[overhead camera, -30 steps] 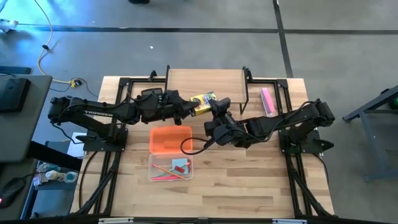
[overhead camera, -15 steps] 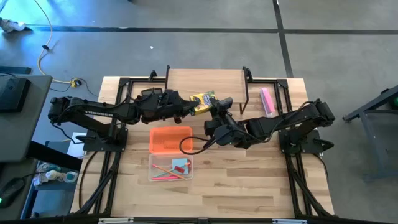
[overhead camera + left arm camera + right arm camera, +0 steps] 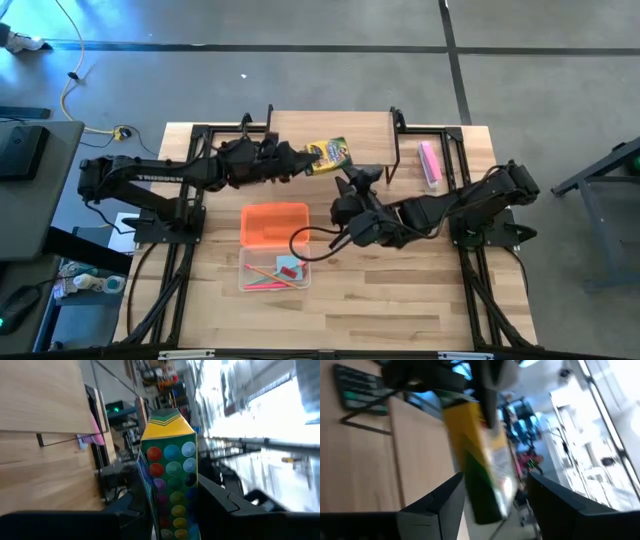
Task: Pack school essentials
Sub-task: Put the box of crayons into the supply box
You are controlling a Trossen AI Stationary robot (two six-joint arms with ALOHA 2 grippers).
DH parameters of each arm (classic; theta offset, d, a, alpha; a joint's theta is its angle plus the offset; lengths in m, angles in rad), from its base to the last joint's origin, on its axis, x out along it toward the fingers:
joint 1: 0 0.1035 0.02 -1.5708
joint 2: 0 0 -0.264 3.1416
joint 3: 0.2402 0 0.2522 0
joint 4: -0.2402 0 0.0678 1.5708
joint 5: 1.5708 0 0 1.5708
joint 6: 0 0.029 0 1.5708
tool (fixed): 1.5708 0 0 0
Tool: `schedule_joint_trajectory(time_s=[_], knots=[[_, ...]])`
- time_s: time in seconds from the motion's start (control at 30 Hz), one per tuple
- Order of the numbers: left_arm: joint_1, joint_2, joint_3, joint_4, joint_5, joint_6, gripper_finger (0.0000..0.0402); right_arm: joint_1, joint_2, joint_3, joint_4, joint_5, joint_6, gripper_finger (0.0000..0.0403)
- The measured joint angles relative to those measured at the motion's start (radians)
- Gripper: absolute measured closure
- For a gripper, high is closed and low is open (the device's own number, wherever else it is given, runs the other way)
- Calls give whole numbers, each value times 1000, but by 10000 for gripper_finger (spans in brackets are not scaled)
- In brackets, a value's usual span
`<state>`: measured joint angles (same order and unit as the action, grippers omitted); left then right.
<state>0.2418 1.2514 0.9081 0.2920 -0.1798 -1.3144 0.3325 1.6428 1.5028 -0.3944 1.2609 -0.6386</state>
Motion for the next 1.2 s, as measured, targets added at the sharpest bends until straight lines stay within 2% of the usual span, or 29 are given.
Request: schedule_joint_trajectory(time_s=[0.17, 0.3, 0.6, 0.77, 0.9, 1.03, 1.2], knots=[[50, 0, 0, 0, 146, 61, 298, 17, -1, 8, 12, 115, 72, 201], [79, 0, 0, 0, 236, 107, 298, 22, -3, 56, 12, 130, 130, 201], [78, -8, 0, -21, 328, 185, 299, -31, -3, 208, 8, 136, 212, 201], [19, -12, -1, -102, 317, 211, 316, -63, -3, 297, -39, 129, 213, 201], [-46, -17, -1, -125, 266, 219, 332, -86, -3, 355, -81, 127, 212, 201], [-104, -40, -56, -73, 215, 169, 339, -106, -4, 393, -98, 120, 212, 201], [-181, -107, -186, 27, 122, 100, 337, -129, -4, 409, -110, 94, 212, 201]])
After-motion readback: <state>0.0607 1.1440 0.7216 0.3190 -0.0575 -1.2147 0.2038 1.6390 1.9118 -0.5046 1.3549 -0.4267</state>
